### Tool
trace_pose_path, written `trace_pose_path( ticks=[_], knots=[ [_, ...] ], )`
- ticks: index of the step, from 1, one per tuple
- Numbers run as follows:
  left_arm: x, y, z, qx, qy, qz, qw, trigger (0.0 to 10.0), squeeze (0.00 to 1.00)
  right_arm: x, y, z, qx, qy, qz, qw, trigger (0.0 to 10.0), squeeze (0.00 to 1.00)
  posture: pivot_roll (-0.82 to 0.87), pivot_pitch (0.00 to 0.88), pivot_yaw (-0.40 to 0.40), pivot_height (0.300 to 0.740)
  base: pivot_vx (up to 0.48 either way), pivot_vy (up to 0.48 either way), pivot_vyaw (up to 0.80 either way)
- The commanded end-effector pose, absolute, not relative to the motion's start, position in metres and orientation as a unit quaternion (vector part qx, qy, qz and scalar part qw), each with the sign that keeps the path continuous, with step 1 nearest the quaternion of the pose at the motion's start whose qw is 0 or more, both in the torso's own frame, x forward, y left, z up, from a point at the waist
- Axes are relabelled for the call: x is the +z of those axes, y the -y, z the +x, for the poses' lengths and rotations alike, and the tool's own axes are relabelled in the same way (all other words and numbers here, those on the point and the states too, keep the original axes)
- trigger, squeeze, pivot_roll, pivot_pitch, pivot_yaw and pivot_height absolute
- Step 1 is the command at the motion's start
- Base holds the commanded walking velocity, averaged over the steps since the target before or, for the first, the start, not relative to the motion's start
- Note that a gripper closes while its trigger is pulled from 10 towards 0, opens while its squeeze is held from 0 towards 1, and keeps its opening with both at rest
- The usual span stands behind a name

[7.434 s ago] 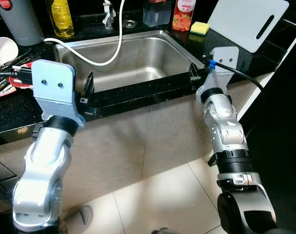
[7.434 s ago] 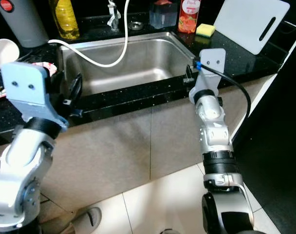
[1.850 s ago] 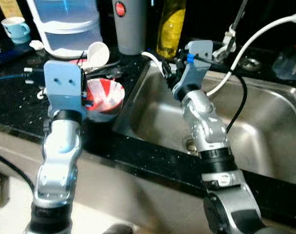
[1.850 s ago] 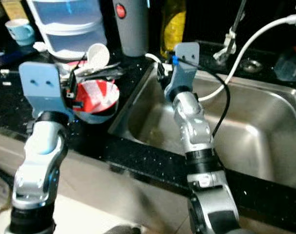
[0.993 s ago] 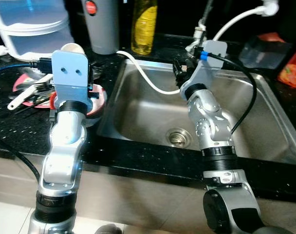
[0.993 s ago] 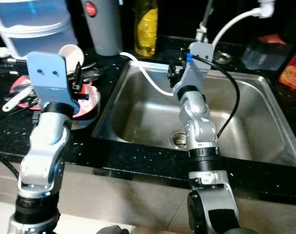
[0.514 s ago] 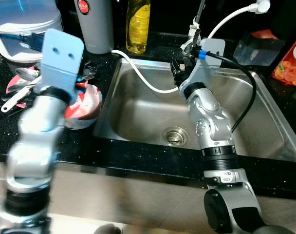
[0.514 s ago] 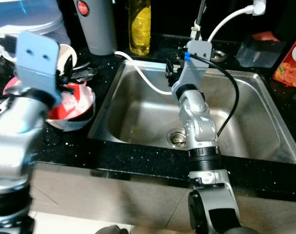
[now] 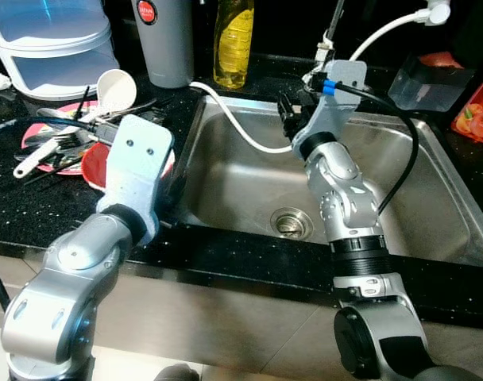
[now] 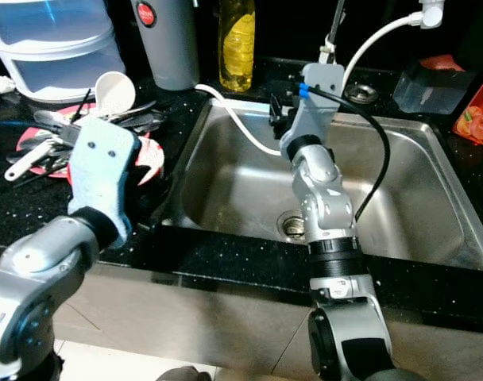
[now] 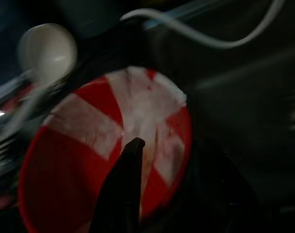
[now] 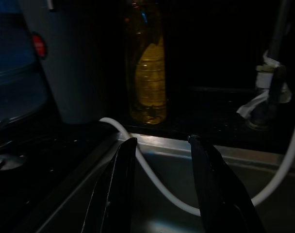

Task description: Kitchen organization

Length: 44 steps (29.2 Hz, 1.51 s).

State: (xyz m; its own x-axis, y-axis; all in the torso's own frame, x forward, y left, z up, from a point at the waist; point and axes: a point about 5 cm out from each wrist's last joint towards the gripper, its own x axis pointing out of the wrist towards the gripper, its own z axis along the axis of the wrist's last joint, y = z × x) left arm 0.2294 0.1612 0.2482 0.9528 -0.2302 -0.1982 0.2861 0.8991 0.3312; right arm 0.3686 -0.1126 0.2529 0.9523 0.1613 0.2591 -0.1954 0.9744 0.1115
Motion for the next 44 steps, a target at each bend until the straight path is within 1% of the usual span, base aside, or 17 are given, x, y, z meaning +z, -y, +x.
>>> trace_pose_path(
  ticks=[1, 6, 7, 8, 9, 10, 11, 12, 13, 20, 22, 29, 30, 31, 37, 38, 44],
  knots=[
    [0.24, -0.177, 0.23, -0.105, -0.118, 0.215, 0.964, 10.0, 0.0, 0.248, 0.113, 0.369, 0.088, 0.121, 0.07, 0.986, 10.0, 0.0, 0.23, 0.0, 0.013, 0.74, 0.0, 0.0, 0.0],
    [0.231, -0.187, 0.231, -0.083, -0.149, 0.245, 0.954, 10.0, 0.0, 0.246, 0.113, 0.368, 0.087, 0.119, 0.072, 0.986, 10.0, 0.0, 0.23, 0.0, 0.012, 0.74, 0.0, 0.0, 0.0],
    [0.225, -0.19, 0.233, -0.081, -0.16, 0.235, 0.955, 9.2, 0.0, 0.246, 0.113, 0.368, 0.087, 0.119, 0.072, 0.986, 10.0, 0.0, 0.23, 0.0, 0.012, 0.74, 0.0, 0.0, 0.0],
    [0.225, -0.19, 0.233, -0.081, -0.16, 0.235, 0.955, 9.2, 0.0, 0.246, 0.113, 0.368, 0.087, 0.119, 0.072, 0.986, 10.0, 0.0, 0.23, 0.0, 0.012, 0.74, 0.0, 0.0, 0.0],
    [0.222, -0.191, 0.234, -0.079, -0.167, 0.227, 0.956, 5.9, 0.0, 0.246, 0.113, 0.368, 0.088, 0.119, 0.072, 0.986, 10.0, 0.0, 0.23, 0.0, 0.012, 0.74, 0.0, 0.0, 0.0],
    [0.218, -0.194, 0.236, -0.073, -0.174, 0.224, 0.956, 4.7, 0.0, 0.246, 0.113, 0.369, 0.088, 0.119, 0.072, 0.986, 10.0, 0.0, 0.22, 0.0, 0.009, 0.74, 0.0, 0.0, 0.0],
    [0.214, -0.196, 0.238, -0.07, -0.18, 0.219, 0.957, 0.9, 0.0, 0.246, 0.112, 0.369, 0.088, 0.12, 0.072, 0.986, 10.0, 0.0, 0.22, 0.0, 0.009, 0.74, 0.0, 0.0, 0.0],
    [0.214, -0.196, 0.238, -0.07, -0.18, 0.219, 0.957, 0.9, 0.0, 0.246, 0.112, 0.369, 0.088, 0.12, 0.072, 0.986, 10.0, 0.0, 0.22, 0.0, 0.009, 0.74, 0.0, 0.0, 0.0],
    [0.212, -0.198, 0.24, -0.068, -0.182, 0.217, 0.957, 0.0, 0.0, 0.247, 0.112, 0.369, 0.089, 0.12, 0.072, 0.986, 10.0, 0.0, 0.22, 0.0, 0.009, 0.74, 0.0, 0.0, 0.0],
    [0.228, -0.192, 0.254, -0.079, -0.104, 0.223, 0.966, 0.0, 0.0, 0.249, 0.113, 0.369, 0.088, 0.123, 0.072, 0.986, 10.0, 0.0, 0.21, 0.0, 0.008, 0.74, 0.0, 0.0, 0.0],
    [0.244, -0.182, 0.263, -0.089, -0.034, 0.24, 0.966, 0.0, 0.0, 0.249, 0.113, 0.369, 0.088, 0.123, 0.071, 0.986, 10.0, 0.0, 0.2, 0.0, 0.009, 0.74, 0.0, 0.0, 0.0],
    [0.26, -0.16, 0.291, -0.108, 0.043, 0.268, 0.956, 0.0, 0.0, 0.25, 0.114, 0.368, 0.085, 0.123, 0.07, 0.986, 10.0, 0.0, 0.17, 0.0, 0.008, 0.74, 0.0, 0.0, 0.0],
    [0.26, -0.148, 0.301, -0.135, 0.048, 0.258, 0.956, 6.2, 0.0, 0.25, 0.114, 0.368, 0.084, 0.122, 0.069, 0.986, 10.0, 0.0, 0.16, 0.0, 0.007, 0.74, 0.0, 0.0, 0.0],
    [0.255, -0.135, 0.313, -0.172, 0.042, 0.245, 0.953, 10.0, 0.0, 0.251, 0.114, 0.368, 0.083, 0.123, 0.068, 0.987, 10.0, 0.0, 0.15, 0.0, 0.009, 0.74, 0.0, 0.0, 0.0],
    [0.237, -0.105, 0.348, -0.271, 0.013, 0.198, 0.942, 10.0, 0.0, 0.254, 0.116, 0.367, 0.072, 0.125, 0.064, 0.987, 10.0, 0.0, 0.1, 0.007, 0.031, 0.74, 0.0, 0.0, 0.0],
    [0.229, -0.094, 0.362, -0.332, -0.016, 0.17, 0.928, 10.0, 0.0, 0.255, 0.123, 0.365, 0.047, 0.127, 0.059, 0.989, 10.0, 0.0, 0.07, 0.026, 0.055, 0.74, 0.0, 0.0, 0.0],
    [0.221, -0.085, 0.369, -0.408, -0.056, 0.141, 0.9, 10.0, 0.0, 0.254, 0.138, 0.364, 0.0, 0.125, 0.051, 0.991, 10.0, 0.0, 0.04, 0.044, 0.075, 0.74, 0.0, 0.0, 0.0]
  ],
)
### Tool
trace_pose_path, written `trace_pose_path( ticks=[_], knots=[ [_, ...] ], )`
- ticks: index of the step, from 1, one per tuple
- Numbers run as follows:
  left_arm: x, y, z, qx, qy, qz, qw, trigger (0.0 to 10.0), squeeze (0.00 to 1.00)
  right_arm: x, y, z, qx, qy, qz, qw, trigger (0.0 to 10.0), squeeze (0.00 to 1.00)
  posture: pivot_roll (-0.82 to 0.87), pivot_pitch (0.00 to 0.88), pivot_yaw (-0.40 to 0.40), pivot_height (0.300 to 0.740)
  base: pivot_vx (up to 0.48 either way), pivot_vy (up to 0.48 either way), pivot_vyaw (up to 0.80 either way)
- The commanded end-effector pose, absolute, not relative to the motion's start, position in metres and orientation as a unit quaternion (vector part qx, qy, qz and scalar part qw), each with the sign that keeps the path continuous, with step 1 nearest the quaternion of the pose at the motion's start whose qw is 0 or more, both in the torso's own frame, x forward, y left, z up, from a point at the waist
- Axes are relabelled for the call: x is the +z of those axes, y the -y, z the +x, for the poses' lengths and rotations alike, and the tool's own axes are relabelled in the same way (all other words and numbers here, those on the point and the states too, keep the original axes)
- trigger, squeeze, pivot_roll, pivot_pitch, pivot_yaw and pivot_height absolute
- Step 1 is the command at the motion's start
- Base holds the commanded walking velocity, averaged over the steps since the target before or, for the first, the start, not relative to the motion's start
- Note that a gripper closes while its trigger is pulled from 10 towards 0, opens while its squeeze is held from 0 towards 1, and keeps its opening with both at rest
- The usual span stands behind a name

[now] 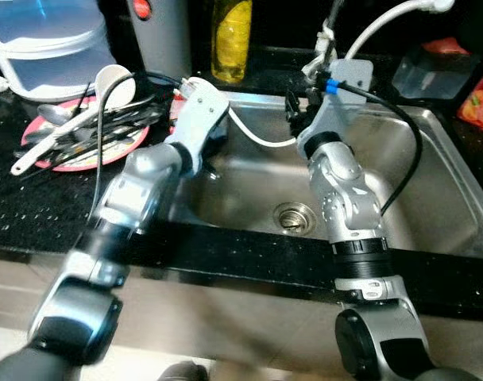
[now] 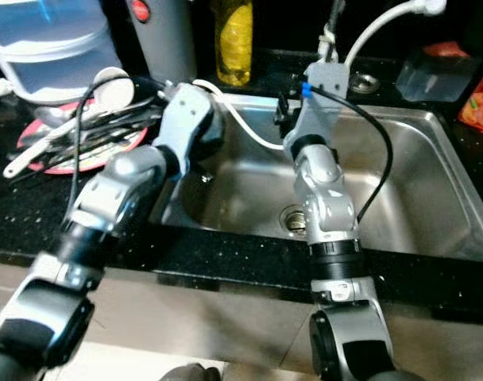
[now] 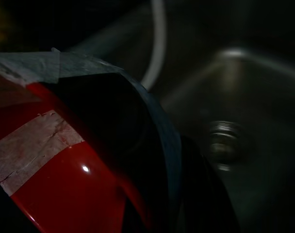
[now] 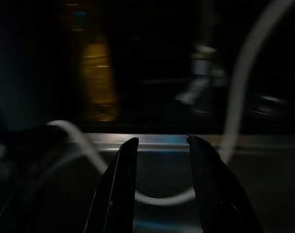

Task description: Kitchen organization

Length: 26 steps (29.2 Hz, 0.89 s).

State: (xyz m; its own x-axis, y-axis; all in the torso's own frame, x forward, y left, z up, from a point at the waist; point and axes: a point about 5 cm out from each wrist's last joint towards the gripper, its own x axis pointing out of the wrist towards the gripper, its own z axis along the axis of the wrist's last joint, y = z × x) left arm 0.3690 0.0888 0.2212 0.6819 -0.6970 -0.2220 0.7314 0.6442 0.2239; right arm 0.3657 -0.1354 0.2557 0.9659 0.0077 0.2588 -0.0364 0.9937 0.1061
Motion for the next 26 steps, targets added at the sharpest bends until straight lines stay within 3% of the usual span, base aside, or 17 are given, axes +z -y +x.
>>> trace_pose_path(
  ticks=[1, 7, 8, 9, 12, 14, 18, 21, 22, 23, 25, 26],
  knots=[
    [0.217, -0.084, 0.371, -0.425, -0.07, 0.128, 0.893, 10.0, 0.0, 0.252, 0.143, 0.364, -0.014, 0.122, 0.046, 0.991, 10.0, 0.0, 0.03, 0.054, 0.08, 0.74, 0.0, 0.0, 0.0],
    [0.184, -0.089, 0.371, -0.474, -0.132, 0.146, 0.858, 10.0, 0.0, 0.248, 0.15, 0.363, -0.04, 0.11, 0.03, 0.993, 10.0, 0.0, 0.03, 0.066, 0.086, 0.74, 0.0, 0.0, 0.0],
    [0.177, -0.091, 0.368, -0.488, -0.141, 0.147, 0.848, 10.0, 0.1, 0.247, 0.15, 0.362, -0.04, 0.109, 0.029, 0.993, 10.0, 0.0, 0.03, 0.067, 0.086, 0.74, 0.0, 0.0, 0.0],
    [0.173, -0.093, 0.365, -0.498, -0.145, 0.144, 0.843, 10.0, 1.0, 0.246, 0.15, 0.362, -0.041, 0.107, 0.028, 0.993, 10.0, 0.0, 0.04, 0.068, 0.082, 0.74, 0.0, 0.0, 0.0],
    [0.171, -0.098, 0.36, -0.512, -0.14, 0.124, 0.839, 10.0, 1.0, 0.245, 0.149, 0.363, -0.039, 0.104, 0.028, 0.993, 10.0, 0.0, 0.04, 0.068, 0.079, 0.74, 0.0, 0.0, 0.0],
    [0.18, -0.1, 0.36, -0.514, -0.118, 0.069, 0.847, 10.0, 1.0, 0.245, 0.147, 0.364, -0.035, 0.104, 0.03, 0.994, 10.0, 0.0, 0.05, 0.068, 0.076, 0.74, 0.0, 0.0, 0.0],
    [0.213, -0.106, 0.36, -0.511, -0.041, 0.001, 0.859, 10.0, 1.0, 0.246, 0.143, 0.365, -0.025, 0.106, 0.031, 0.994, 10.0, 0.0, 0.07, 0.062, 0.056, 0.74, 0.0, 0.0, 0.0],
    [0.234, -0.109, 0.361, -0.49, 0.013, 0.003, 0.872, 10.0, 1.0, 0.247, 0.141, 0.365, -0.02, 0.106, 0.033, 0.994, 10.0, 0.0, 0.07, 0.062, 0.053, 0.74, 0.0, 0.0, 0.0],
    [0.246, -0.111, 0.359, -0.479, 0.04, 0.013, 0.877, 10.0, 0.95, 0.247, 0.14, 0.365, -0.017, 0.105, 0.035, 0.994, 10.0, 0.0, 0.08, 0.061, 0.051, 0.74, 0.0, 0.0, 0.0],
    [0.26, -0.115, 0.355, -0.457, 0.07, 0.037, 0.886, 10.0, 0.0, 0.246, 0.138, 0.365, -0.013, 0.105, 0.037, 0.994, 10.0, 0.0, 0.08, 0.061, 0.051, 0.74, 0.0, 0.0, 0.0],
    [0.26, -0.115, 0.355, -0.457, 0.07, 0.037, 0.886, 10.0, 0.0, 0.246, 0.138, 0.365, -0.013, 0.105, 0.037, 0.994, 10.0, 0.0, 0.08, 0.061, 0.051, 0.74, 0.0, 0.0, 0.0],
    [0.269, -0.122, 0.351, -0.422, 0.083, 0.072, 0.9, 10.0, 0.0, 0.246, 0.135, 0.364, -0.009, 0.105, 0.039, 0.994, 10.0, 0.0, 0.09, 0.062, 0.051, 0.74, 0.0, 0.0, 0.0]
  ],
)
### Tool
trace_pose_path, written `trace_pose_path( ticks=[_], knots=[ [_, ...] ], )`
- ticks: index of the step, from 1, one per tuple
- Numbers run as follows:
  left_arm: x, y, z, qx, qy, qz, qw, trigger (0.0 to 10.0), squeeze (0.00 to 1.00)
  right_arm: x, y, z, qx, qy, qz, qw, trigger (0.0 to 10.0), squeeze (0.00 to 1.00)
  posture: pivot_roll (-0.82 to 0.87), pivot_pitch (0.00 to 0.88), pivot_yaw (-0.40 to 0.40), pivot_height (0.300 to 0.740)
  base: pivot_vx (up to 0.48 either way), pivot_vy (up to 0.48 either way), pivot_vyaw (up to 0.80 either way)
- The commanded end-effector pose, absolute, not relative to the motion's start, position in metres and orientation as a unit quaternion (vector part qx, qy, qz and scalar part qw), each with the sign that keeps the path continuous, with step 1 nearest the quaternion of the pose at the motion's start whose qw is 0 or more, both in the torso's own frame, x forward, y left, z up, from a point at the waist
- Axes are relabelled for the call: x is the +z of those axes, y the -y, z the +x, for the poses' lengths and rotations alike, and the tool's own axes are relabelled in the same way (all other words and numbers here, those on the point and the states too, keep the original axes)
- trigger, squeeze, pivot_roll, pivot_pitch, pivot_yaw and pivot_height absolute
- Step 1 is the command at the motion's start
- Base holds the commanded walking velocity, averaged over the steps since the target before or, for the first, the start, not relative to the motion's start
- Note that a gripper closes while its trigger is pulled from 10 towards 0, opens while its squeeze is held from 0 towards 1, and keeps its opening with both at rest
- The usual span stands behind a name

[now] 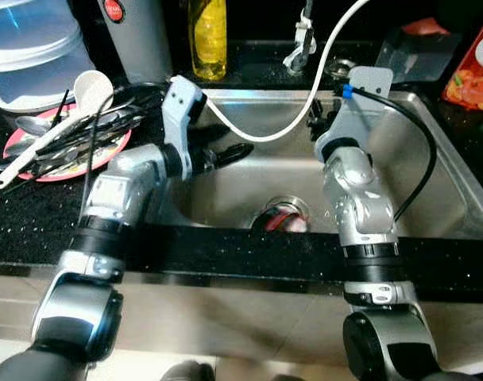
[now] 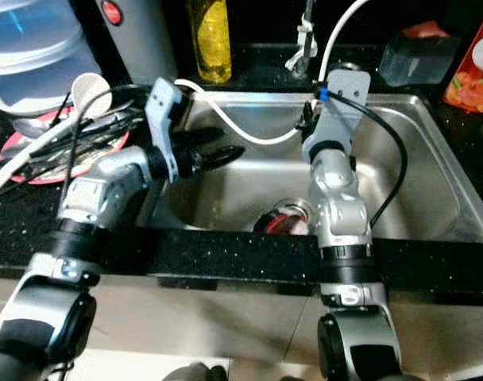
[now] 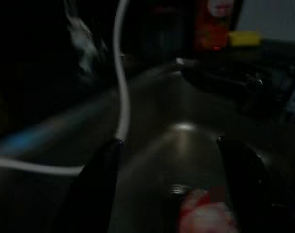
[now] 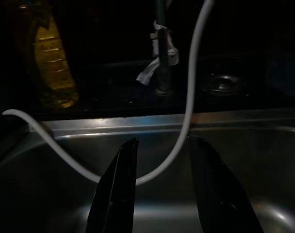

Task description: Kitchen organization

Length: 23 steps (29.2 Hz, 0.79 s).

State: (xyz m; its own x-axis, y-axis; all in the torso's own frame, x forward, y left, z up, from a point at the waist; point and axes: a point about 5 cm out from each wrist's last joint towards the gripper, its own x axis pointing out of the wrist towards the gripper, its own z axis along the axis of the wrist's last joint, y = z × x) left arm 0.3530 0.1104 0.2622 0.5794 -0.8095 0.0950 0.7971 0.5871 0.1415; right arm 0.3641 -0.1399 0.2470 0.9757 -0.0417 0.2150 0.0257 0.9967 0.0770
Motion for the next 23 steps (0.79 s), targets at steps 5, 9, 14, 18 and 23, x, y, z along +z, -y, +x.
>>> trace_pose_path(
  ticks=[5, 9, 14, 18, 23],
  knots=[
    [0.283, -0.154, 0.348, -0.295, 0.073, 0.12, 0.945, 10.0, 0.0, 0.246, 0.131, 0.363, 0.001, 0.106, 0.043, 0.993, 10.0, 0.0, 0.1, 0.061, 0.053, 0.74, 0.0, 0.0, 0.0],
    [0.29, -0.195, 0.344, -0.194, 0.071, 0.125, 0.97, 10.0, 0.0, 0.245, 0.131, 0.364, 0.001, 0.104, 0.046, 0.994, 10.0, 0.0, 0.11, 0.065, 0.053, 0.74, 0.0, 0.0, 0.0],
    [0.299, -0.256, 0.325, -0.02, 0.076, 0.127, 0.989, 10.0, 0.0, 0.242, 0.134, 0.367, -0.001, 0.096, 0.055, 0.994, 10.0, 0.0, 0.13, 0.058, 0.047, 0.74, 0.0, 0.0, 0.0],
    [0.293, -0.237, 0.316, -0.019, 0.104, 0.106, 0.989, 10.0, 0.0, 0.242, 0.129, 0.366, 0.009, 0.098, 0.06, 0.993, 10.0, 0.0, 0.13, 0.056, 0.046, 0.74, 0.0, 0.0, 0.0],
    [0.286, -0.215, 0.314, -0.038, 0.122, 0.067, 0.989, 10.0, 0.0, 0.241, 0.127, 0.367, 0.014, 0.097, 0.061, 0.993, 10.0, 0.0, 0.13, 0.041, 0.039, 0.74, 0.0, 0.0, 0.0]
  ],
)
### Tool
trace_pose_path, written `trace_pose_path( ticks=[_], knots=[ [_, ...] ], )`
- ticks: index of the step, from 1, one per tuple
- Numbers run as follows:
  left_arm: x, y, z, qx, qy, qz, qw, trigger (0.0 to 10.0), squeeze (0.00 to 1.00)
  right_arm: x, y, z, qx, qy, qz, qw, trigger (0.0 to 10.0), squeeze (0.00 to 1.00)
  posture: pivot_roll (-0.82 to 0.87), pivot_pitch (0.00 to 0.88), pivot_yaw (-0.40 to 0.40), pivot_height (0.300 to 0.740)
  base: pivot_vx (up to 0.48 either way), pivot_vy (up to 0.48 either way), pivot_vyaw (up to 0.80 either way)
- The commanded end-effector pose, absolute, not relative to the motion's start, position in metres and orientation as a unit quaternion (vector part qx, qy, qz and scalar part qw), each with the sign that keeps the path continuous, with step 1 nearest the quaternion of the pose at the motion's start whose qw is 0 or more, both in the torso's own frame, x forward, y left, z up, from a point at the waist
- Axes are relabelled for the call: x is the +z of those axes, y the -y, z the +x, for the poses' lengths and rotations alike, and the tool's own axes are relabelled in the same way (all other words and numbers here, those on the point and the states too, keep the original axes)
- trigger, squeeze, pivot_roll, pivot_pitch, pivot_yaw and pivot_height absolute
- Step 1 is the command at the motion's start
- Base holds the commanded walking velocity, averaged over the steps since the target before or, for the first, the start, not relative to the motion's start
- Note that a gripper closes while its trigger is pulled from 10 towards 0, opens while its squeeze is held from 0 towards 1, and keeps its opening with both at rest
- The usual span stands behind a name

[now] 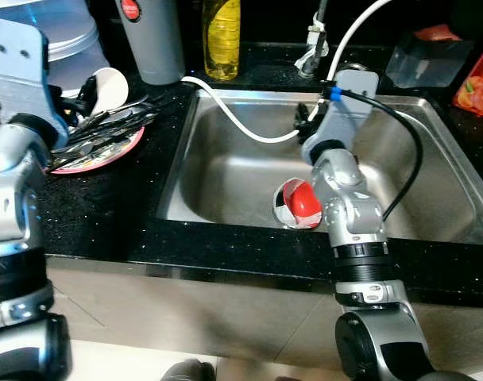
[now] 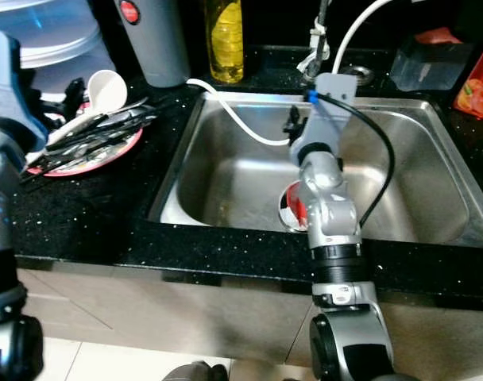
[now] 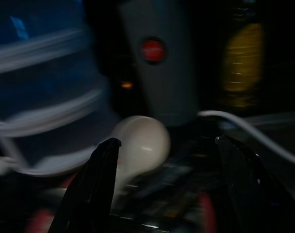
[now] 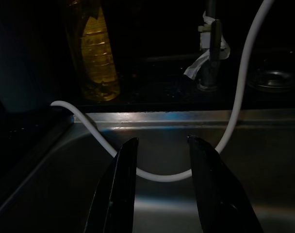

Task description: Kitchen organization

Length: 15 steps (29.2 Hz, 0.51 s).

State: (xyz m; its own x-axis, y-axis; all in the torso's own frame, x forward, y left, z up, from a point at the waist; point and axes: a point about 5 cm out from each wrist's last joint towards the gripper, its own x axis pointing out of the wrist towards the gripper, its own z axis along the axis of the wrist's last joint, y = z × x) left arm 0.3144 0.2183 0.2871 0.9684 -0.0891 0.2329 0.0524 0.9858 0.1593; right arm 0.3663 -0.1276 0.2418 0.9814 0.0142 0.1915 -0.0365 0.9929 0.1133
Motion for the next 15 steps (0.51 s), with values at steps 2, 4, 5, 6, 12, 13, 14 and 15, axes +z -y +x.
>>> trace_pose_path(
  ticks=[2, 4, 5, 6, 12, 13, 14, 15],
  knots=[
    [0.2861, -0.2142, 0.3136, -0.036, 0.125, 0.066, 0.989, 10.0, 0.0, 0.2411, 0.1274, 0.3667, 0.013, 0.096, 0.061, 0.993, 10.0, 0.0, 0.13, 0.04, 0.039, 0.74, 0.0, 0.0, 0.0],
    [0.2861, -0.2145, 0.3139, -0.03, 0.125, 0.057, 0.99, 10.0, 0.0, 0.2407, 0.128, 0.367, 0.013, 0.096, 0.061, 0.993, 10.0, 0.0, 0.12, 0.037, 0.038, 0.74, 0.0, 0.0, 0.0],
    [0.2864, -0.2149, 0.3128, -0.023, 0.126, 0.052, 0.99, 10.0, 0.0, 0.2405, 0.1283, 0.3672, 0.013, 0.095, 0.062, 0.993, 10.0, 0.0, 0.12, 0.037, 0.038, 0.74, 0.0, 0.0, 0.0],
    [0.2865, -0.2154, 0.3124, -0.022, 0.126, 0.05, 0.991, 10.0, 0.0, 0.2405, 0.1283, 0.3672, 0.013, 0.095, 0.062, 0.993, 10.0, 0.0, 0.12, 0.037, 0.038, 0.74, 0.0, 0.0, 0.0],
    [0.2864, -0.2173, 0.3127, -0.015, 0.124, 0.043, 0.991, 10.0, 0.0, 0.2409, 0.1289, 0.3678, 0.013, 0.095, 0.062, 0.993, 10.0, 0.0, 0.12, 0.037, 0.036, 0.74, 0.0, 0.116, 0.0],
    [0.2861, -0.2175, 0.3126, -0.013, 0.123, 0.042, 0.991, 10.0, 0.0, 0.241, 0.1288, 0.3678, 0.014, 0.095, 0.062, 0.993, 10.0, 0.0, 0.12, 0.037, 0.036, 0.74, 0.0, 0.364, 0.0],
    [0.2858, -0.2179, 0.3127, -0.012, 0.123, 0.041, 0.991, 10.0, 0.0, 0.2411, 0.1287, 0.3679, 0.014, 0.095, 0.062, 0.993, 10.0, 0.0, 0.12, 0.037, 0.036, 0.74, 0.0, 0.48, 0.0],
    [0.2855, -0.2181, 0.3128, -0.01, 0.123, 0.04, 0.992, 10.0, 0.0, 0.2412, 0.1288, 0.368, 0.014, 0.095, 0.061, 0.993, 10.0, 0.0, 0.12, 0.038, 0.036, 0.74, 0.0, 0.48, 0.0]
  ],
)
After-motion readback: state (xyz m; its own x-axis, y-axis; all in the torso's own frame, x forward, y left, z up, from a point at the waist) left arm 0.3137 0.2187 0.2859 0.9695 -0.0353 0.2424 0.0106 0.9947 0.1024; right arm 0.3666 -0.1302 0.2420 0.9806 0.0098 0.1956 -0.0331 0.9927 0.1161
